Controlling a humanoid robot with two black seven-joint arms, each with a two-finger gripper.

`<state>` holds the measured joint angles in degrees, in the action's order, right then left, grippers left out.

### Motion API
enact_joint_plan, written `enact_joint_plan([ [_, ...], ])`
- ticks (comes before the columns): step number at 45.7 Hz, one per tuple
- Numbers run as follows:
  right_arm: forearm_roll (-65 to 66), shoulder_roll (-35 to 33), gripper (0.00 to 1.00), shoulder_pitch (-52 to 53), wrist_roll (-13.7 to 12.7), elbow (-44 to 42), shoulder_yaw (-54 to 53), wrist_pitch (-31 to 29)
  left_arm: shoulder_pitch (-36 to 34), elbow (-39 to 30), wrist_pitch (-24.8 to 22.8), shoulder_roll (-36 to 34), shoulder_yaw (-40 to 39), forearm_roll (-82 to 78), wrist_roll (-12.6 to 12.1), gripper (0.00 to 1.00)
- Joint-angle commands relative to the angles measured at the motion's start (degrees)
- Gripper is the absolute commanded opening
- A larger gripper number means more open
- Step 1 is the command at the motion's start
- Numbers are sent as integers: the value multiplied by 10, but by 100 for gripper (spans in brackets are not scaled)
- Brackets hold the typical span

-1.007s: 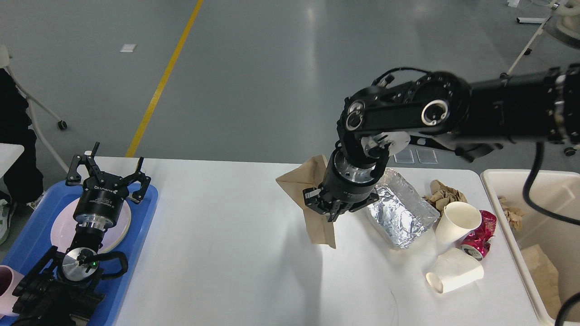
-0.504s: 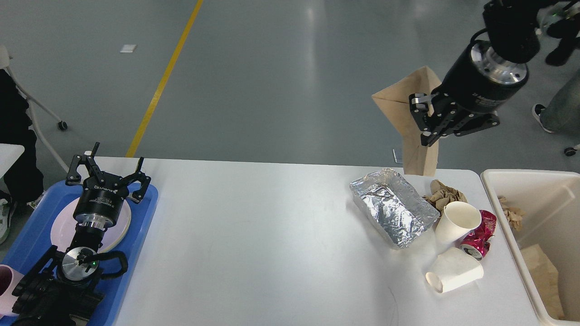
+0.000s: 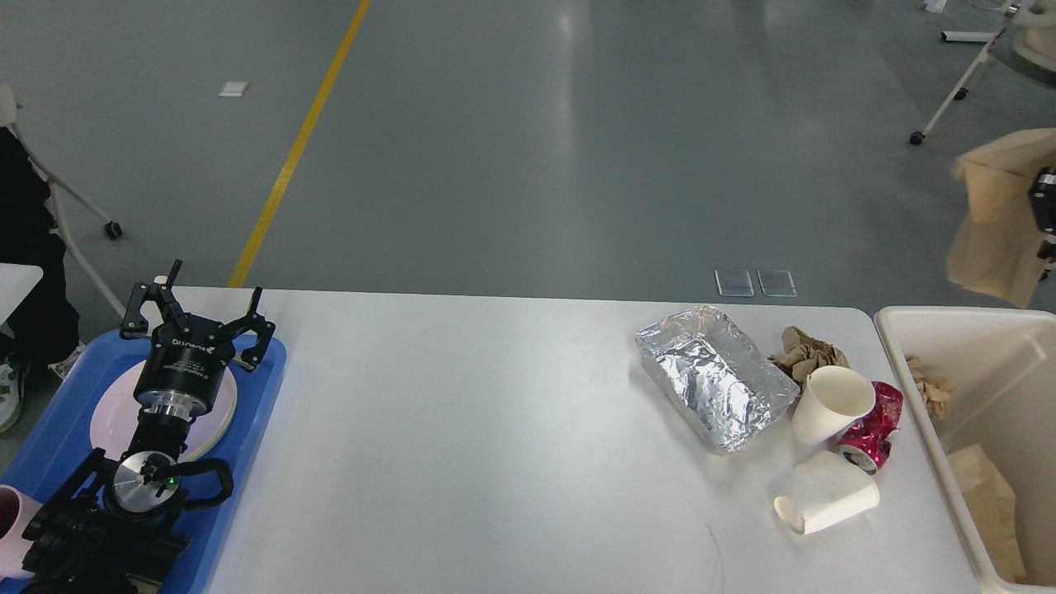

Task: Tidy desktop
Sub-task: 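Drop the brown paper bag into the white bin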

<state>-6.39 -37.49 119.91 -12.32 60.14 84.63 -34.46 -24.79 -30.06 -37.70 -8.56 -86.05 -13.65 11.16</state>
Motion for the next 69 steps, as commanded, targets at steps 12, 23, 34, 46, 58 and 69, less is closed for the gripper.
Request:
enact_joint_plan([
  [12,15,-116,0,-343,6,-111,-132,278,0,0,0,-1,-1,0,0,96],
  [23,14,-27,0,-619,5,-297,-335,285,-1,0,1,-1,-1,0,0,96],
  [34,13,151,0,-814,5,-539,-369,288,-1,0,0,-1,0,0,0,96],
  [46,13,217,0,-899,2,-598,-366,309,-1,0,0,-1,-1,-1,0,96],
  [58,12,211,35,-902,3,-598,-367,323,-1,0,0,-1,-1,0,0,96],
  [69,11,194,99,-884,5,-589,-369,356,-1,0,0,-1,-1,0,0,96],
])
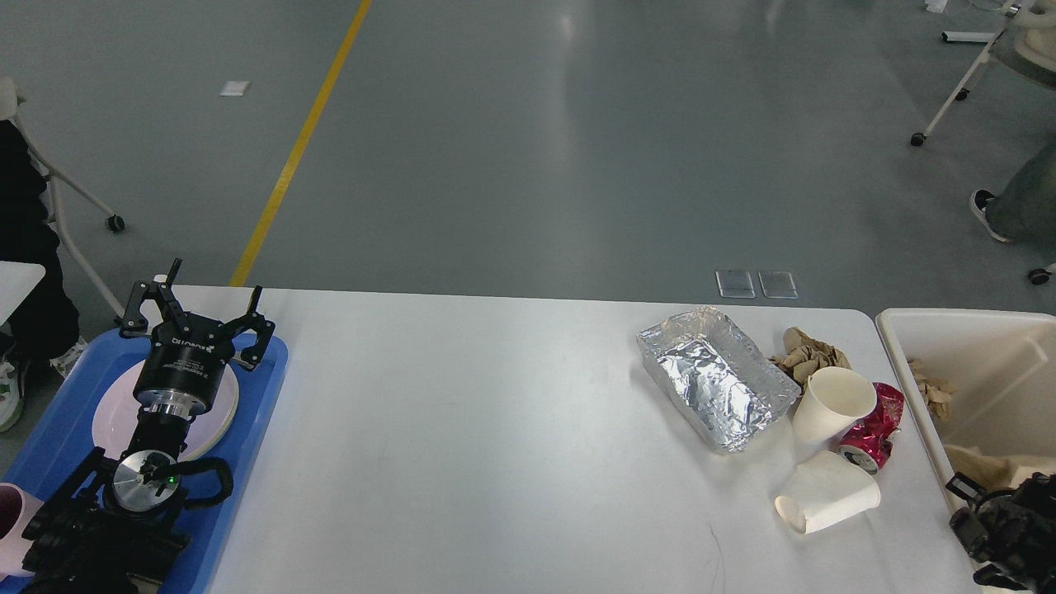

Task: Tidy desktop
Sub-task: 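Drop the brown paper bag into the white bin, then raise the right gripper and move it over the foil pouch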

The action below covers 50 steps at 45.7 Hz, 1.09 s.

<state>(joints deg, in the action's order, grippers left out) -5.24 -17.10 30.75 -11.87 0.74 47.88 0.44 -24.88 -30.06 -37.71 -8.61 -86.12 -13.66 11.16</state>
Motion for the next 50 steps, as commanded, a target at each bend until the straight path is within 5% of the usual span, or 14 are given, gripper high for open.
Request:
enact_joint_plan([
  [1,0,-12,99,7,1,7,-2,7,0,0,0,0,0,0,0,96],
  [10,0,-55,100,57,2,57,-3,4,0,0,0,0,0,0,0,96],
  [22,51,-192,100,319,-10,327,45,-27,0,0,0,0,0,0,0,96],
  [30,90,-189,100,534,-30,458,173,-166,0,0,0,0,0,0,0,96],
  [42,88,-61,100,828,-32,542,218,-524,0,0,0,0,1,0,0,96],
  [50,86,-43,100,963,-32,697,172,-554,0,0,1,0,0,0,0,96],
])
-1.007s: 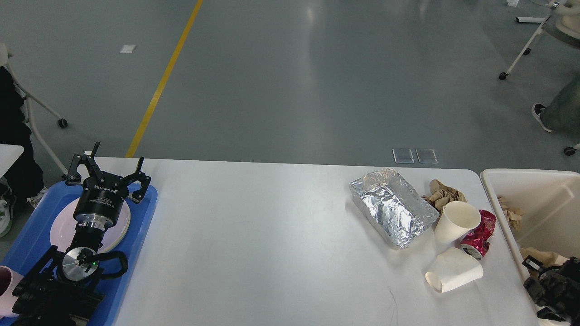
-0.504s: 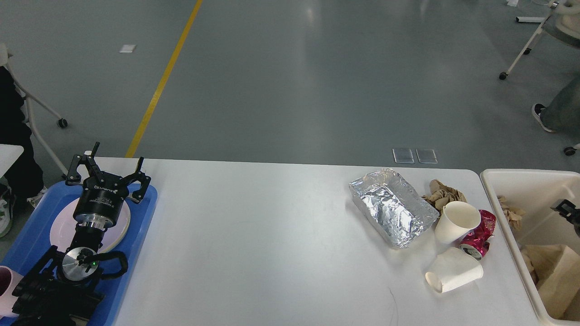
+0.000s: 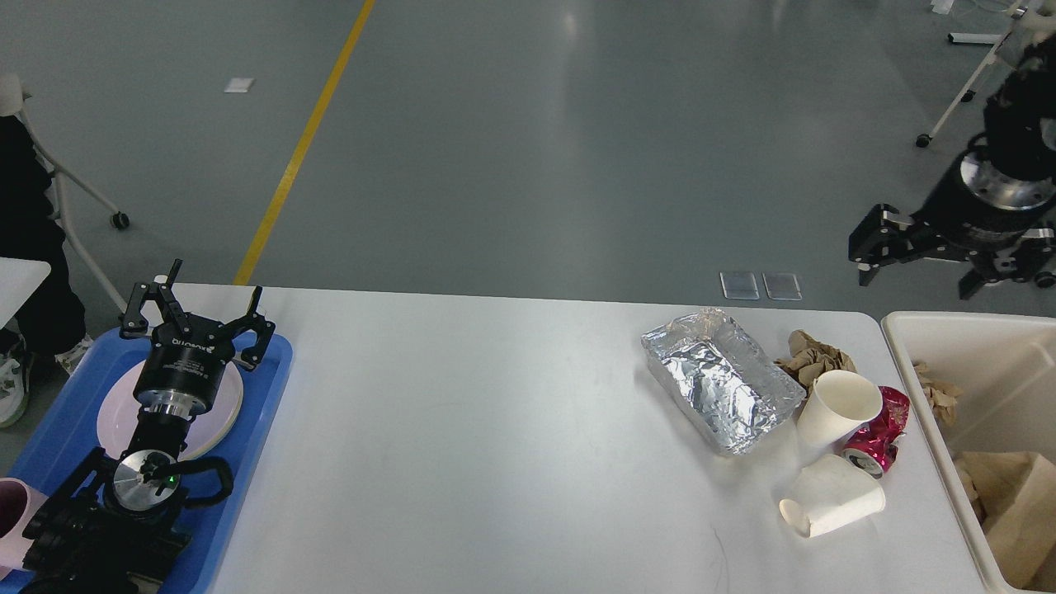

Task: Tidy desktop
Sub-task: 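Raise the right gripper and move it over the foil pouch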

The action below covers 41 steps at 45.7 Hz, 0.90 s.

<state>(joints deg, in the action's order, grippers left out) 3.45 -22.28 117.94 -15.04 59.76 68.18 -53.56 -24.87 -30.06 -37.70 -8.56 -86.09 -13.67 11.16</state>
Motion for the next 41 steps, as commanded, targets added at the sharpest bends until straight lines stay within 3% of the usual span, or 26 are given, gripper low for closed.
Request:
enact_joint_plan([
  [1,-1,8,100,110,-1,133,-34,-14,0,0,0,-1,0,0,0,96],
  [6,-11,8,100,193,-1,232,-48,-14,0,0,0,-1,0,0,0,96],
  [11,-29,7,100,208,-1,278,-52,-14,0,0,0,-1,0,0,0,96],
  [31,-30,26,100,151,0,270,-53,122,0,0,1,-1,0,0,0,96],
  [41,-28,42,100,2,0,187,-84,226,0,0,1,-1,0,0,0,96],
])
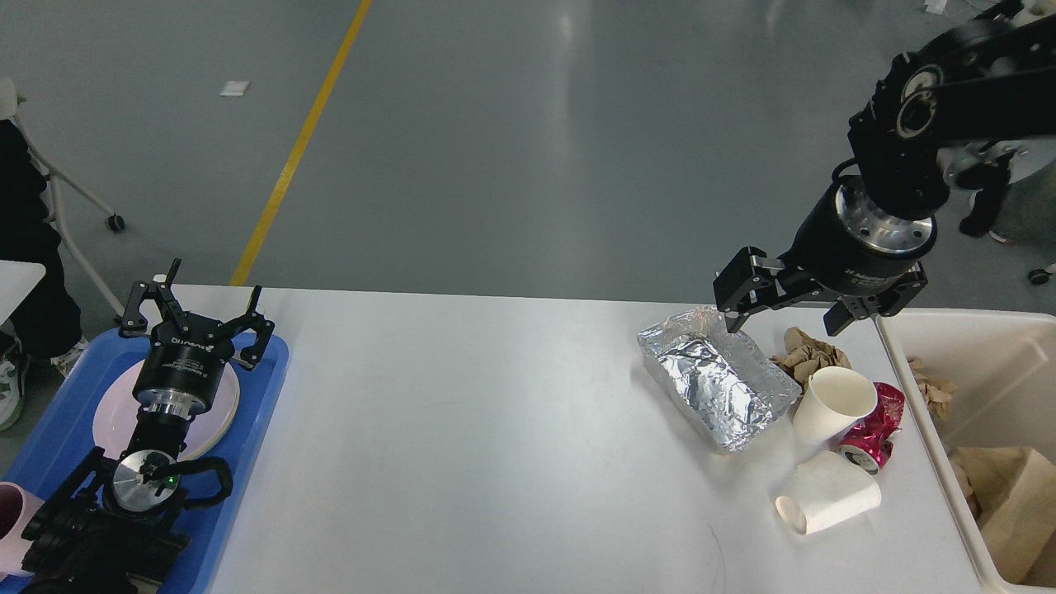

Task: Tidy desktop
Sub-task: 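Raise the right gripper and move it over the foil pouch, then lower the right gripper and grasp the foil pouch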

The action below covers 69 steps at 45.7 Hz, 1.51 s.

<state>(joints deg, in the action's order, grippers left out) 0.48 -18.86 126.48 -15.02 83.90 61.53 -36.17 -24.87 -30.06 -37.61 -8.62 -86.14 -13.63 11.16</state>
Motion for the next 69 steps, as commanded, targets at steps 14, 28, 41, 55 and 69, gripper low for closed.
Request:
enact_joint_plan([
  [14,32,135,93,-368,5,-303,-132,93,0,0,-1,0,0,0,0,96],
  [28,253,220,91,-509,10,-436,-138,167,0,0,-1,1,0,0,0,96],
  [41,309,224,91,-540,8,-452,-131,228,0,0,-1,1,0,0,0,96],
  [55,310,224,64,-584,6,-464,-115,243,-1,0,-1,1,1,0,0,96],
  [69,297,220,0,-602,1,-481,-122,250,0,0,-1,1,0,0,0,96],
])
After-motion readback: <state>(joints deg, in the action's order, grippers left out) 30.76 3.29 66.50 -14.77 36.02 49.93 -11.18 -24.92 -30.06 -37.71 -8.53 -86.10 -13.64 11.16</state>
